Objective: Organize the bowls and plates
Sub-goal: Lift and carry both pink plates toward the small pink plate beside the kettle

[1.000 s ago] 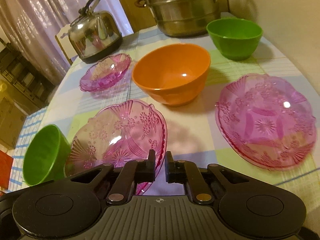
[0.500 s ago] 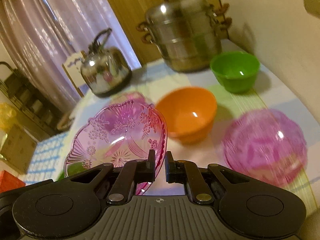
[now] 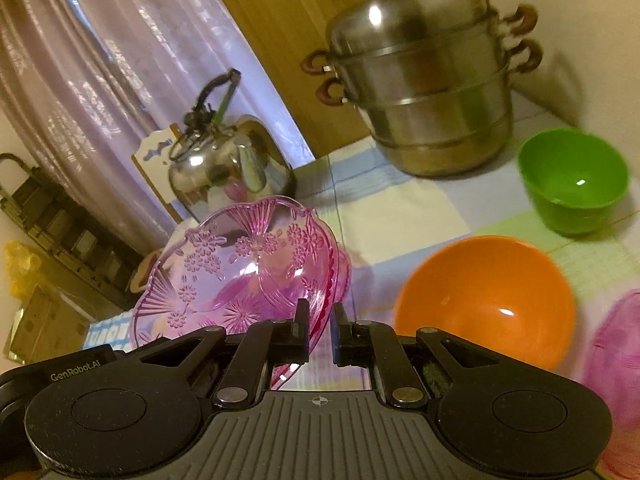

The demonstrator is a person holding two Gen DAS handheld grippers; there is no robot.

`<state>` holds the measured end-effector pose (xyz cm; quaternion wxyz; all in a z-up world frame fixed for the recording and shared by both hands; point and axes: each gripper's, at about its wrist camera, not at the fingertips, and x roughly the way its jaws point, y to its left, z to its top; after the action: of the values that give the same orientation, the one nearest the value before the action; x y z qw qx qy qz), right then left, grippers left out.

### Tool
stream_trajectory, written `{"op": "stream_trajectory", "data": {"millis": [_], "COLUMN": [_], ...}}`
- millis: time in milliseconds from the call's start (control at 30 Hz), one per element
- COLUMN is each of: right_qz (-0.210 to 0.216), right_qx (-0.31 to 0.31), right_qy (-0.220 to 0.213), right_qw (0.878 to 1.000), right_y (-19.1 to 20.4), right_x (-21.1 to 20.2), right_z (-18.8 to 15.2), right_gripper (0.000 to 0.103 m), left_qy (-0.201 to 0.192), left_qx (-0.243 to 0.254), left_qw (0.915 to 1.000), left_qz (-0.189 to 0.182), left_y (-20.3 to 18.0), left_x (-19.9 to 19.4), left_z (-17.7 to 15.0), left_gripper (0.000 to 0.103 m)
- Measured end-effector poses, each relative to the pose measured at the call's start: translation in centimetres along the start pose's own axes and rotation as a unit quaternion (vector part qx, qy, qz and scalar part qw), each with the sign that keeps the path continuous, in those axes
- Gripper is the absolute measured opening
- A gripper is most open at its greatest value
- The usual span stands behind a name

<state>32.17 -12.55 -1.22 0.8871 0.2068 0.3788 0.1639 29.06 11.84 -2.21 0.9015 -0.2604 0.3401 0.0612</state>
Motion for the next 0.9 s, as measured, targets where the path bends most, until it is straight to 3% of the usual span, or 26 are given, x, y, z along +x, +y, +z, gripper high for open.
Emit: {"op": "stream_trajectory", "data": {"millis": [367, 500, 900], "right_qz": [-0.026, -0.030, -0.042], "right_qx": [-0.014, -0.039, -0.037], "right_qy": [0.034, 0.035, 0.052], "right_qw": [0.999, 0.998, 0.997], "right_y": [-0.6, -0.3, -1.2], "right_x": [10.3, 12.1, 14.6], "right_z": [1.1, 1.3, 1.1], "right_gripper": [0.010, 0.010, 0.010], "left_qy": [0.036, 0.039, 0.053], "left_qx": [-0.025, -0.014, -0.007], "left_qw": [0.9987, 0.9984, 0.9974], "left_qz": [0.026, 0.038, 0.048], "left_y": [3.2, 3.4, 3.0], "left_x": [8.1, 9.5, 11.6], "left_z": [1.2, 1.5, 1.5], "left_gripper": [0.011, 0.011, 0.011]}}
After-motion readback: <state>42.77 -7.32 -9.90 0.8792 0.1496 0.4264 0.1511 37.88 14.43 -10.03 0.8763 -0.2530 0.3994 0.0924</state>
